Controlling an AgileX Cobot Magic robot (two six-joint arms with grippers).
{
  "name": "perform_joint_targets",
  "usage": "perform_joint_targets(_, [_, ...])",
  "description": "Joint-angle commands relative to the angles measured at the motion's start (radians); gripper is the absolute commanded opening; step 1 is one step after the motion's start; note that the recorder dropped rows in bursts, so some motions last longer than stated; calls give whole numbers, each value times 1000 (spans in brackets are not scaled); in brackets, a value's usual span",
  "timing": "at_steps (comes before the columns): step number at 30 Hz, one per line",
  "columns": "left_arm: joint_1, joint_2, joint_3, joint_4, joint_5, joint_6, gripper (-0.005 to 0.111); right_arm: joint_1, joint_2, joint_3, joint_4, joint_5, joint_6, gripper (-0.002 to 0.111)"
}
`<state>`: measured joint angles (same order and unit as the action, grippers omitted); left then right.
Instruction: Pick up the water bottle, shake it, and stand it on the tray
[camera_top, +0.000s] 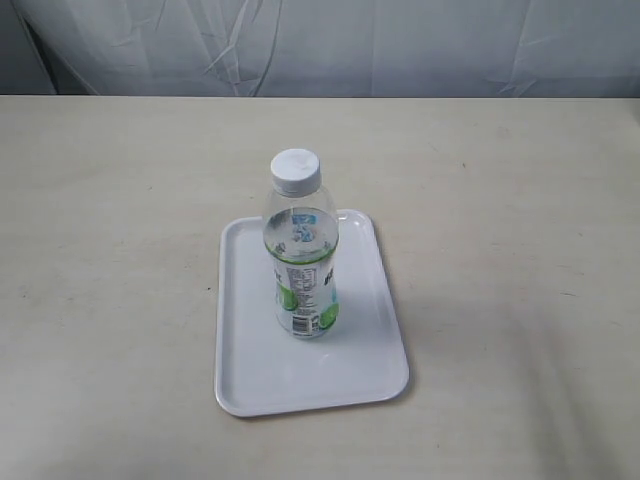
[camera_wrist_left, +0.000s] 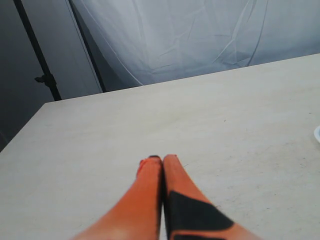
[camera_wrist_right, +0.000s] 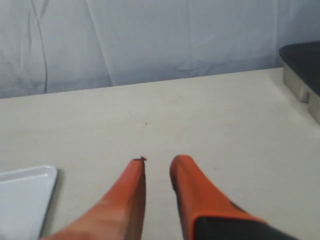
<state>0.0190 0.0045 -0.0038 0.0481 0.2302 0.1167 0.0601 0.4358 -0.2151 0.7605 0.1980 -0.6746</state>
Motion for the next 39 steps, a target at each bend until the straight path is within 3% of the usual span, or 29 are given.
perform_joint_targets(1, [0, -5, 4, -1, 2, -2, 0, -63, -119, 96, -153, -12, 126, 23])
perform_joint_targets(5, [0, -5, 4, -1, 2, -2, 0, -71, -231, 150, -615, -6, 573, 23])
perform_joint_targets(8, [0, -5, 4, -1, 2, -2, 0, -71, -265, 179, -707, -4, 691, 23])
perform_joint_targets(16, [0, -5, 4, -1, 2, -4, 0, -76, -309, 215, -712, 9, 693, 23])
perform_joint_targets(23, [0, -5, 4, -1, 2, -4, 0, -140, -367, 215, -710, 67, 693, 23])
perform_joint_targets(39, [0, -5, 4, -1, 2, -4, 0, -140, -402, 215, -707, 108, 693, 23])
